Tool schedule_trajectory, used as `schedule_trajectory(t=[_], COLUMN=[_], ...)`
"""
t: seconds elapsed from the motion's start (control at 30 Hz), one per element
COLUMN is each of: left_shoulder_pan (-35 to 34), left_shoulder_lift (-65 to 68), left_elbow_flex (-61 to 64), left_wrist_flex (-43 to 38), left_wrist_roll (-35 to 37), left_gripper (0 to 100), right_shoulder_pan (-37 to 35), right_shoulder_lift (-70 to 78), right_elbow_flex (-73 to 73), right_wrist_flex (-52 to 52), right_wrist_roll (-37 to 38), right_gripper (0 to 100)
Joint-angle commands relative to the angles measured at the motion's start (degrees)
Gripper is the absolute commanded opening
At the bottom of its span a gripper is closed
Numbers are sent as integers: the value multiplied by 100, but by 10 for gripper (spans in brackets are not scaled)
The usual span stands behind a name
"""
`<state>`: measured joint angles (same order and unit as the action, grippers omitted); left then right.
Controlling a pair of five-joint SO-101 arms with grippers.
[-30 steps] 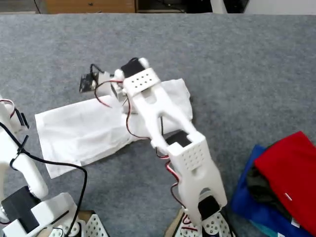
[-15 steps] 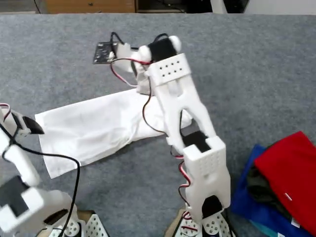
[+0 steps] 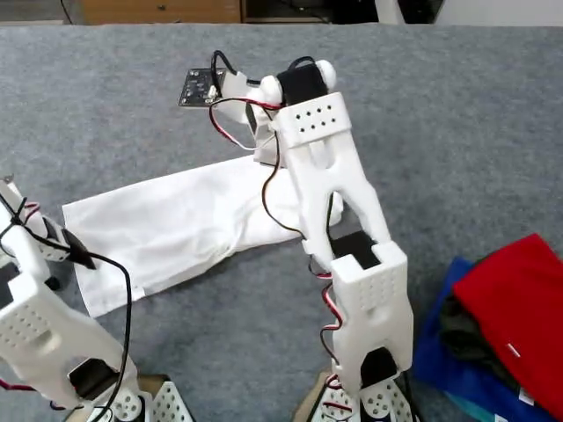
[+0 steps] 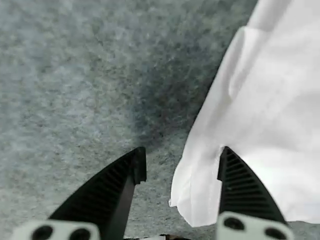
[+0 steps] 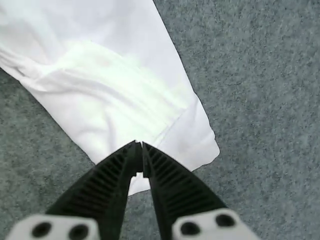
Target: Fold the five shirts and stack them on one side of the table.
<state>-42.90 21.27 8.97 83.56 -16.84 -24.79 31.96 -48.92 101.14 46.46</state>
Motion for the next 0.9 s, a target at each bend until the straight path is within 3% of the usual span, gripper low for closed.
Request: schedule_trajectory(t=[0.0,0.23,0.5,0.73,0.87], left_shoulder_pan=[167,369,387,35,-554], left_shoulder_lift=[66,251,374,365,382], left_elbow_flex=[-264,-264,-264,-404,-1240], left_wrist_flex=[44,18,-158,-88,413], left_wrist_roll=[299,923,976,1002,941], left_gripper=[239,229,14,19,19], right_shoulder_pan=[48,57,163,259,338], right_shoulder_lift=[-462,-796,-910,-989,-1226], right_elbow_flex=[-303,-242,-242,-303,-303], right_wrist_flex=[88,88,97,97,62], right_wrist_roll=[-53,-44,-70,-255,-519], right_gripper=[5,5,5,5,5])
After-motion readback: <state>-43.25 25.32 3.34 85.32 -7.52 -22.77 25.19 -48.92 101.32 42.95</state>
